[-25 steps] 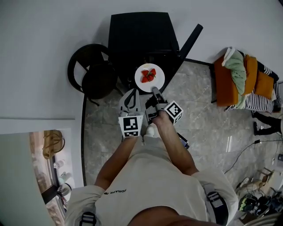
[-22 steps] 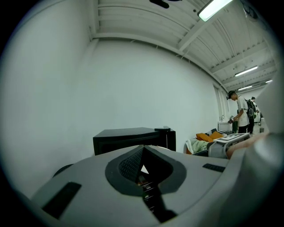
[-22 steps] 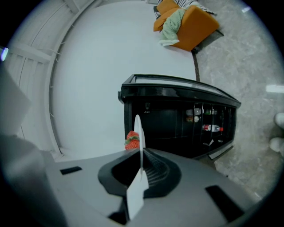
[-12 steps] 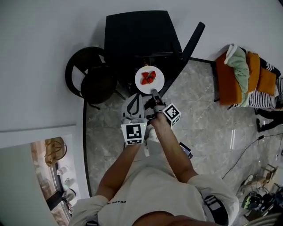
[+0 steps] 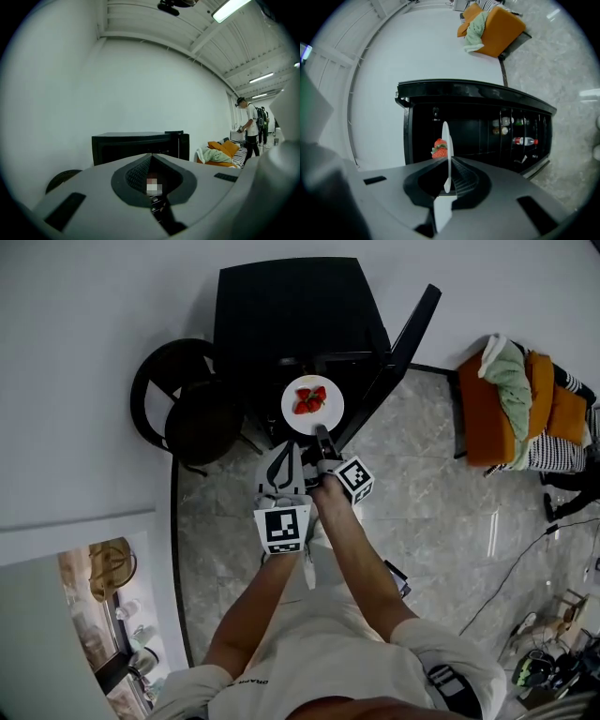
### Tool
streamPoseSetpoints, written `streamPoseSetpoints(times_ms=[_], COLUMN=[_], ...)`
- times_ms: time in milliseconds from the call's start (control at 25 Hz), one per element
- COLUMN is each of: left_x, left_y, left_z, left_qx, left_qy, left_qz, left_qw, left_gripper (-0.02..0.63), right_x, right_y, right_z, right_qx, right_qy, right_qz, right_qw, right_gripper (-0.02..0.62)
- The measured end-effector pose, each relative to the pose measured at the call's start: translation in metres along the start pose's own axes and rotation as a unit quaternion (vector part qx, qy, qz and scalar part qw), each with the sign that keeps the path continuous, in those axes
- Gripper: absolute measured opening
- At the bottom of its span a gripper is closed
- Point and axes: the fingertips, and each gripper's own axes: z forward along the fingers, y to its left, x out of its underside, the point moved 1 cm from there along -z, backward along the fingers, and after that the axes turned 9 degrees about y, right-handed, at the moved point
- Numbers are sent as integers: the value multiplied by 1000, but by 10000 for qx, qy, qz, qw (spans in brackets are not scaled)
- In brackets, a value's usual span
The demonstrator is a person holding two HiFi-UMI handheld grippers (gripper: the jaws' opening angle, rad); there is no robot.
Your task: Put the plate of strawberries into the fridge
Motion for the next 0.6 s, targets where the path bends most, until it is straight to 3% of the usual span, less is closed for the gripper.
streamPoseSetpoints(times_ms=[600], left_x=[30], left_y=[2], left_z=[27], left_qx=[-12], left_qy=[7], left_qz=[-204], left_qw=[9998], left_gripper=[0], right_x=[-10], right_y=[-72], right_z=[38], right_qx=[264], right_qy=[-150], right_qz=[66], right_qw=[9995], right_gripper=[21])
